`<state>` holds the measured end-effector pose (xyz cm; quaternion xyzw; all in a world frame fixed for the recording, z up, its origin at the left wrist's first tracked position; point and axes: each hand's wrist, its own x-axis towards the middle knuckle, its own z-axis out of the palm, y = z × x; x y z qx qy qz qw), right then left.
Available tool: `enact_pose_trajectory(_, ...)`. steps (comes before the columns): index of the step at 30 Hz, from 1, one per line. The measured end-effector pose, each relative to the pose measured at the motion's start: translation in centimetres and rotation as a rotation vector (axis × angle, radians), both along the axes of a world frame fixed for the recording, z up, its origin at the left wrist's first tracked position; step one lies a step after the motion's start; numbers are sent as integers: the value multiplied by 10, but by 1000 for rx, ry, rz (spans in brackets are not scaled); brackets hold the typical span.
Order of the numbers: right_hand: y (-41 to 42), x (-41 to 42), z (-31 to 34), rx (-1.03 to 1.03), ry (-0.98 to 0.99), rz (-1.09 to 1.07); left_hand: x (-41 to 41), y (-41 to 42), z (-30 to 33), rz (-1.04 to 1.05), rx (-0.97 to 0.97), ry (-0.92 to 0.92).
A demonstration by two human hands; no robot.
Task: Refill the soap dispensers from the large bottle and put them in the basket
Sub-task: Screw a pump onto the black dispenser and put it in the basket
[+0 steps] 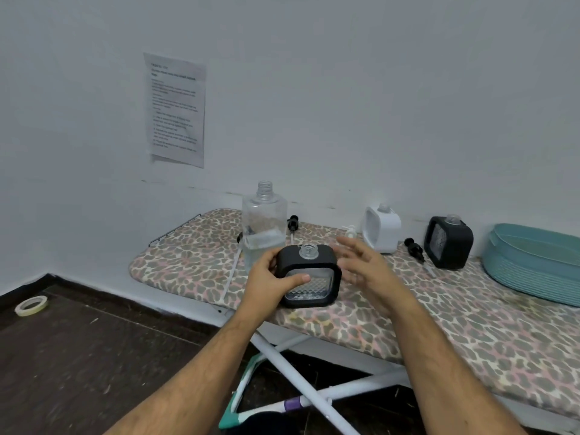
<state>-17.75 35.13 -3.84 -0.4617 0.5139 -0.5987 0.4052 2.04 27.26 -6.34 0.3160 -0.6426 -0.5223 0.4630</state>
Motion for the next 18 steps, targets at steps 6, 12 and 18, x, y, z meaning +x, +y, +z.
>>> enact_pose_trajectory(6,-49,-15,30,7,194,-259,1,-1,3,-26,11,12)
enact_pose_trajectory(12,-98,-30,37,93,372,-283,1,-5,-2,-61,48,-19)
enact_pose_trajectory(18,-154,-29,27,154,449,-222,3,-12,-3,-93,88,-28)
